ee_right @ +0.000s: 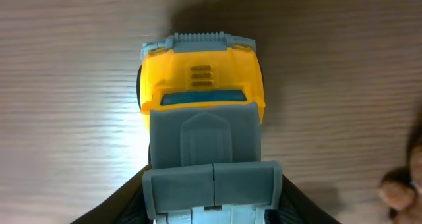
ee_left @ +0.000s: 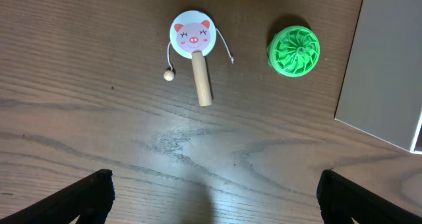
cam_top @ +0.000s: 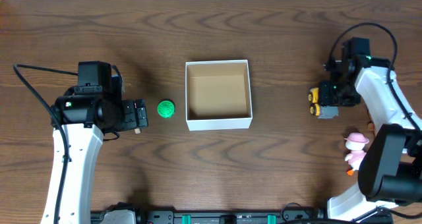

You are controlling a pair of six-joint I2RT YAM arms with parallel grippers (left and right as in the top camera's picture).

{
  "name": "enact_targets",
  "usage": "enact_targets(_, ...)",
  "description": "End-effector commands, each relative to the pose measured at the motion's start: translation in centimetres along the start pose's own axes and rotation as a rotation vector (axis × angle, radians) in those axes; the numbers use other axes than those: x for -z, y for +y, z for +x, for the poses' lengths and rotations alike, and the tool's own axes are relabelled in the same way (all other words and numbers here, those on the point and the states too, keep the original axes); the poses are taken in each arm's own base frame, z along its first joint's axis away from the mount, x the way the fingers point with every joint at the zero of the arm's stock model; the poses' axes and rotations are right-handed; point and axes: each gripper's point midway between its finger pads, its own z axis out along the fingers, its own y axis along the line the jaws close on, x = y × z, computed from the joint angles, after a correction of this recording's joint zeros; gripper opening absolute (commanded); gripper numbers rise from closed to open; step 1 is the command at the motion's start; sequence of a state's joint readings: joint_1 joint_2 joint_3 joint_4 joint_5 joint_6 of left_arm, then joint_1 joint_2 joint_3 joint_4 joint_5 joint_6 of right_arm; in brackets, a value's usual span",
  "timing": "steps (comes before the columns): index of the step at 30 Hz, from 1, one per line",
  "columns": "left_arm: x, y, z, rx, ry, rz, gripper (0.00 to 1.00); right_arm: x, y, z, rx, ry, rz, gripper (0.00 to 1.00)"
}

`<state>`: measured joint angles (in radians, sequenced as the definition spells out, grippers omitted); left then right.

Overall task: Pack container
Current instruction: 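Move the right gripper to the yellow toy truck and grasp it, then carry the truck with the right gripper into the white box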

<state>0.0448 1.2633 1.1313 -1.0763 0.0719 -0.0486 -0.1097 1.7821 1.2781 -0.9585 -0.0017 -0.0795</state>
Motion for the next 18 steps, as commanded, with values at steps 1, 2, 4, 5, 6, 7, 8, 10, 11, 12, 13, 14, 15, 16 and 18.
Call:
enact_targets(1,0.3,0.1,-0.4,-0.002,-0.008,-0.001,0.98,7.3,3.8,-3.7,0.05,-0.22,-0.047,0.07)
enact_targets(2,0.3,0.1,-0.4,-0.002,-0.008,-0.001,0.98,8.9,4.7,-4.2,0.06,-0.265,-0.055,0.04)
enact_targets(4,0.3,0.1,-0.4,-0.001,-0.009,0.0,0.98,12.8,7.4,-4.9,0.094,-0.377,-0.083,0.02)
enact_targets(5,0.3,0.0,-0.4,-0.002,-0.009,0.0,0.98,14.3,8.7,-5.1,0.089,-0.423,-0.104,0.03)
enact_targets(6,0.3,0.0,-0.4,-0.002,-0.008,0.0,0.98,15.7,10.0,-5.2,0.073,-0.466,-0.132,0.02)
enact_targets(7,0.3,0.0,-0.4,-0.002,-0.008,0.0,0.98,17.0,11.7,-5.2,0.057,-0.506,-0.168,0.02)
enact_targets(8,0.3,0.1,-0.4,-0.001,-0.008,-0.001,0.98,18.1,13.4,-4.9,0.048,-0.536,-0.206,0.03)
enact_targets(10,0.3,0.0,-0.4,-0.002,-0.008,0.0,0.98,19.0,15.9,-4.4,0.032,-0.557,-0.248,0.04)
enact_targets(11,0.3,0.0,-0.4,-0.002,-0.008,0.0,0.98,19.2,17.1,-4.0,0.02,-0.559,-0.26,0.04)
enact_targets(12,0.3,0.1,-0.4,-0.002,-0.007,-0.001,0.98,19.1,18.3,-3.7,0.01,-0.555,-0.268,0.03)
enact_targets(13,0.3,0.1,-0.4,-0.002,-0.007,-0.001,0.98,18.9,19.2,-3.4,-0.001,-0.549,-0.268,0.03)
enact_targets(14,0.3,0.1,-0.4,-0.002,-0.007,-0.001,0.98,18.6,20.0,-3.1,-0.006,-0.544,-0.266,0.03)
enact_targets(15,0.3,0.1,-0.4,-0.002,-0.007,-0.001,0.98,18.2,20.9,-2.9,-0.006,-0.536,-0.258,0.03)
enact_targets(16,0.3,0.1,-0.4,-0.002,-0.007,-0.001,0.98,17.6,21.8,-2.7,0.003,-0.528,-0.248,0.03)
enact_targets(18,0.3,0.1,-0.4,0.003,-0.007,0.0,0.98,16.0,23.6,-2.3,0.033,-0.501,-0.232,0.01)
